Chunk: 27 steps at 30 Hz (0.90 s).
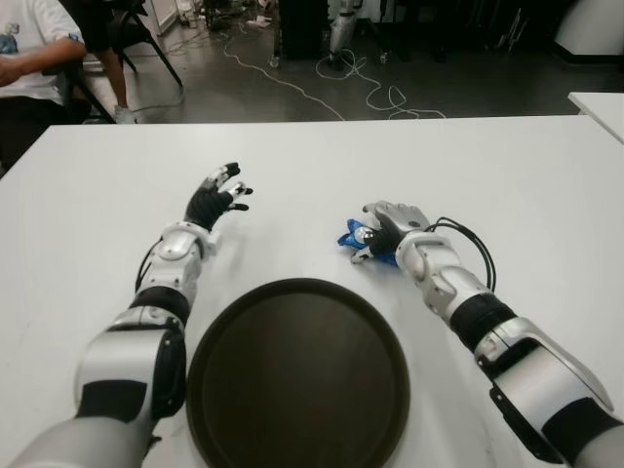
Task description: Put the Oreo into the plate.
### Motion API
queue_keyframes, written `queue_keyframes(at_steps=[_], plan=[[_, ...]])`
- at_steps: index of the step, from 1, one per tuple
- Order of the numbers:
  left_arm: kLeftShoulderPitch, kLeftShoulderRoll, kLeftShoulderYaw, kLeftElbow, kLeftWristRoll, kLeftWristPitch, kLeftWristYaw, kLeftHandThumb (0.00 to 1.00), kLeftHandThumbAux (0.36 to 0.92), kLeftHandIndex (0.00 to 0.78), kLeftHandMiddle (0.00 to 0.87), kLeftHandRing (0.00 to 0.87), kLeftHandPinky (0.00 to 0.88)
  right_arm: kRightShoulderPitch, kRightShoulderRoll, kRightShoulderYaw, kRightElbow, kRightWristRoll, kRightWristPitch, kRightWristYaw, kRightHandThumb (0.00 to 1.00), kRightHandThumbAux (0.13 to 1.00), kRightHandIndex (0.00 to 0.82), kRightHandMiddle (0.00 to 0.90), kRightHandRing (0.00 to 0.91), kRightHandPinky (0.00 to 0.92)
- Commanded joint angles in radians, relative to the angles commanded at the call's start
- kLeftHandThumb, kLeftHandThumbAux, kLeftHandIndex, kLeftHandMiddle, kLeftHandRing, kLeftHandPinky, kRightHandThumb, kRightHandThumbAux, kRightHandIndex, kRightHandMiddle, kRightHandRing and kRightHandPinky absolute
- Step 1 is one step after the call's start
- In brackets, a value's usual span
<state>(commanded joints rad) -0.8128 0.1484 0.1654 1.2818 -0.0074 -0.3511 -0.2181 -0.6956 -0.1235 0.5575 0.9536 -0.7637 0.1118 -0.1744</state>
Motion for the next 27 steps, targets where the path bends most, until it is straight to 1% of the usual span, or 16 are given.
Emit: queue_keyframes(at_steps=[3,4,7,8,9,10,11,12,13,16,19,24,27], plan=[[0.0,0.0,0.001,0.0,-0.001,0.001,0.001,0.245,0.636,0.017,0.092,0.251,0.385,0.0,0.003,-0.001,0.018,0.001,-0.021,-0.052,0.0,0.626,0.22,0.205,0.217,0.237],[-0.001,0.0,0.001,0.0,-0.001,0.001,0.001,0.246,0.637,0.017,0.093,0.251,0.385,0.001,0.004,-0.004,0.025,0.001,-0.035,-0.086,0.0,0.631,0.23,0.213,0.226,0.249],[-0.001,-0.001,0.001,0.0,-0.001,0.002,0.001,0.245,0.632,0.015,0.092,0.251,0.384,0.002,0.004,-0.009,0.043,0.001,-0.067,-0.157,0.048,0.715,0.334,0.331,0.349,0.378],[-0.001,-0.001,0.001,0.0,-0.001,0.002,0.001,0.244,0.63,0.014,0.092,0.251,0.385,0.002,0.004,-0.01,0.047,0.001,-0.075,-0.175,0.173,0.718,0.352,0.37,0.384,0.41],[-0.001,-0.001,0.0,0.0,-0.001,0.002,0.001,0.241,0.628,0.014,0.092,0.252,0.386,0.001,0.004,-0.011,0.052,0.002,-0.082,-0.189,0.356,0.722,0.378,0.427,0.436,0.456],[-0.002,-0.001,0.0,0.0,-0.001,0.002,0.002,0.239,0.627,0.013,0.092,0.253,0.387,0.0,0.005,-0.011,0.058,0.002,-0.087,-0.198,0.473,0.724,0.395,0.463,0.47,0.486],[-0.002,-0.001,0.0,0.001,-0.001,0.003,0.001,0.238,0.627,0.013,0.093,0.253,0.387,-0.003,0.003,-0.011,0.065,0.0,-0.097,-0.221,0.515,0.725,0.401,0.476,0.481,0.497],[-0.002,-0.001,0.001,0.001,-0.001,0.003,0.001,0.231,0.626,0.013,0.093,0.252,0.384,-0.006,0.002,-0.01,0.071,-0.002,-0.106,-0.24,0.579,0.725,0.411,0.526,0.525,0.528],[-0.003,-0.001,0.0,0.001,-0.001,0.004,0.002,0.226,0.626,0.014,0.094,0.252,0.382,-0.008,0.0,-0.009,0.077,-0.004,-0.118,-0.263,0.619,0.725,0.417,0.558,0.553,0.549],[-0.003,-0.002,0.0,0.0,-0.001,0.004,0.001,0.217,0.631,0.015,0.092,0.25,0.38,-0.014,-0.001,-0.009,0.094,-0.004,-0.141,-0.3,0.669,0.725,0.425,0.621,0.613,0.6],[-0.003,-0.002,0.001,0.0,-0.003,0.002,-0.002,0.22,0.639,0.017,0.09,0.253,0.383,-0.018,-0.001,-0.015,0.106,0.004,-0.169,-0.336,0.686,0.725,0.429,0.655,0.645,0.626],[-0.002,-0.002,0.0,0.0,-0.001,0.0,0.001,0.215,0.639,0.028,0.092,0.262,0.377,-0.022,0.0,-0.019,0.12,0.008,-0.191,-0.36,0.694,0.726,0.43,0.674,0.665,0.648],[-0.002,-0.003,0.002,0.0,-0.003,-0.002,0.0,0.22,0.627,0.026,0.092,0.267,0.383,-0.024,0.0,-0.02,0.125,0.008,-0.199,-0.369,0.695,0.727,0.43,0.681,0.67,0.651]])
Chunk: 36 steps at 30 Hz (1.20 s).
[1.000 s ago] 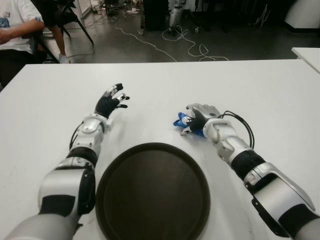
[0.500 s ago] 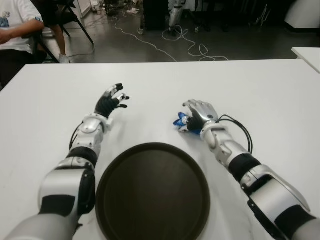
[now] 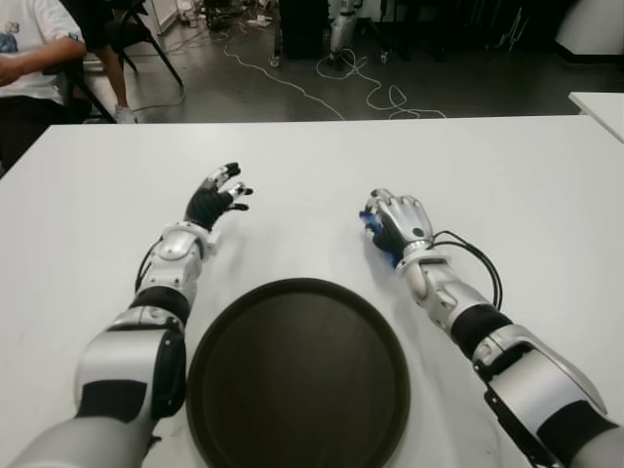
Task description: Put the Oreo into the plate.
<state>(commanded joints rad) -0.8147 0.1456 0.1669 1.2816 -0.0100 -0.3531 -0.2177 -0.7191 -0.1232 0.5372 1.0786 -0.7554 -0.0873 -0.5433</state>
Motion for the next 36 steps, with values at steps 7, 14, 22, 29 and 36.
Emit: queue_keyframes(at_steps=[7,14,22,29,36], plan=[[0.001,0.0,0.0,-0.002,0.001,0.0,0.005,0.228,0.649,0.02,0.091,0.257,0.38,0.0,0.001,-0.01,-0.003,0.008,-0.015,-0.014,0.697,0.727,0.432,0.71,0.695,0.673],[0.0,0.0,0.0,0.0,0.001,0.003,0.012,0.236,0.654,0.019,0.091,0.254,0.383,0.003,0.001,-0.014,-0.011,0.014,-0.017,-0.018,0.697,0.726,0.433,0.723,0.711,0.687],[0.0,0.0,0.005,0.0,-0.005,0.006,0.002,0.248,0.655,0.019,0.083,0.254,0.393,0.002,0.001,-0.012,-0.019,0.01,-0.009,-0.032,0.694,0.728,0.431,0.696,0.684,0.67],[0.001,0.001,0.006,-0.001,-0.007,0.003,-0.001,0.238,0.654,0.022,0.086,0.261,0.391,0.002,0.002,-0.015,-0.02,0.016,-0.009,-0.025,0.694,0.728,0.431,0.712,0.698,0.678],[0.002,0.002,0.002,-0.002,-0.003,-0.002,0.003,0.234,0.651,0.023,0.092,0.258,0.391,0.004,-0.003,-0.02,-0.029,0.028,-0.024,-0.031,0.694,0.729,0.431,0.709,0.696,0.671]])
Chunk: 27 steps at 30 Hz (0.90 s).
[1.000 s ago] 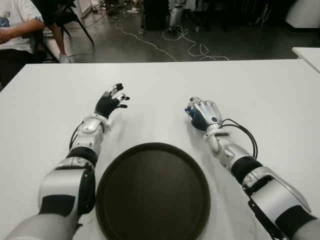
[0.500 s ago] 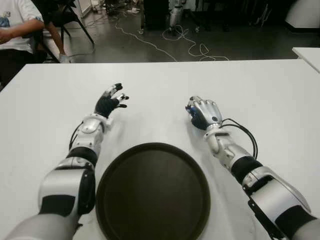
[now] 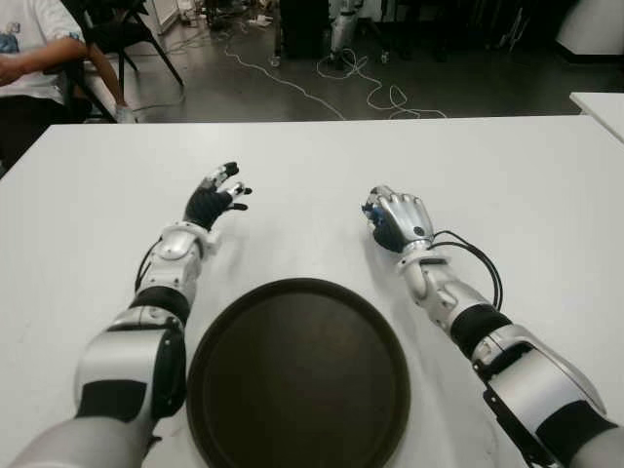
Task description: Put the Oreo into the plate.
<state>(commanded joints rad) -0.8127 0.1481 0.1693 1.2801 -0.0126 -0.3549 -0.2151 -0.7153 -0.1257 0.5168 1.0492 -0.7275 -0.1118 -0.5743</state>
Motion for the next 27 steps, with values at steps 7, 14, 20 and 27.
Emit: queue_keyframes(at_steps=[7,14,20,27], plan=[[0.0,0.0,0.0,0.001,0.0,0.002,-0.001,0.238,0.638,0.022,0.091,0.254,0.38,0.001,0.002,-0.014,0.001,0.007,-0.013,-0.031,0.695,0.729,0.43,0.7,0.696,0.69],[-0.002,0.002,-0.003,0.004,0.004,0.003,-0.001,0.227,0.637,0.021,0.093,0.252,0.377,-0.003,-0.004,-0.034,-0.005,0.012,-0.031,-0.059,0.694,0.73,0.43,0.695,0.692,0.684],[-0.003,0.001,0.0,0.004,0.001,0.005,-0.005,0.227,0.643,0.02,0.086,0.254,0.39,0.0,-0.031,-0.052,-0.078,0.013,-0.048,-0.062,0.693,0.729,0.431,0.697,0.689,0.674],[-0.005,0.002,0.003,0.006,-0.001,0.011,-0.005,0.241,0.651,0.024,0.089,0.261,0.393,0.049,-0.049,-0.076,-0.284,0.002,-0.021,-0.04,0.694,0.73,0.43,0.696,0.687,0.666]])
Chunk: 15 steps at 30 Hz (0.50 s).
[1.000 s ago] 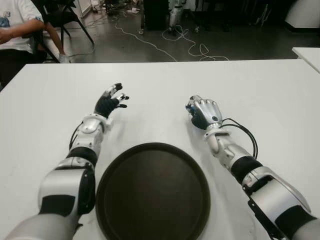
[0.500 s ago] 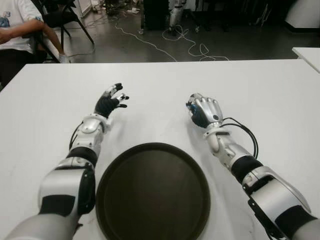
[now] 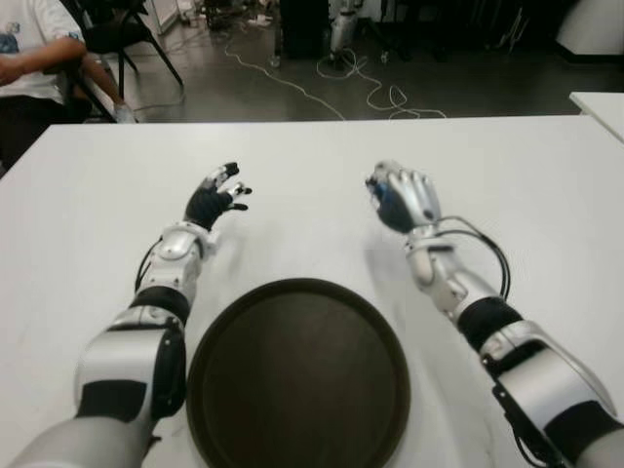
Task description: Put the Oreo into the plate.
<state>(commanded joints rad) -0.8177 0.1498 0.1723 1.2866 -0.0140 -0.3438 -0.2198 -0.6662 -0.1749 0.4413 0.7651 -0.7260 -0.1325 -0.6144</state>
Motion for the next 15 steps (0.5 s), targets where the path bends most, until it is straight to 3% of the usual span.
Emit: queue_keyframes(at_steps=[6,15], plan=[[-0.002,0.0,0.001,0.002,0.0,0.005,0.005,0.239,0.652,0.025,0.091,0.262,0.394,0.064,-0.038,-0.016,-0.191,-0.019,0.022,0.033,0.694,0.73,0.428,0.69,0.683,0.643],[-0.002,0.0,0.003,0.001,-0.001,0.005,0.004,0.257,0.653,0.026,0.092,0.264,0.402,0.119,-0.064,-0.034,-0.344,-0.057,0.029,0.016,0.693,0.731,0.428,0.699,0.684,0.645]])
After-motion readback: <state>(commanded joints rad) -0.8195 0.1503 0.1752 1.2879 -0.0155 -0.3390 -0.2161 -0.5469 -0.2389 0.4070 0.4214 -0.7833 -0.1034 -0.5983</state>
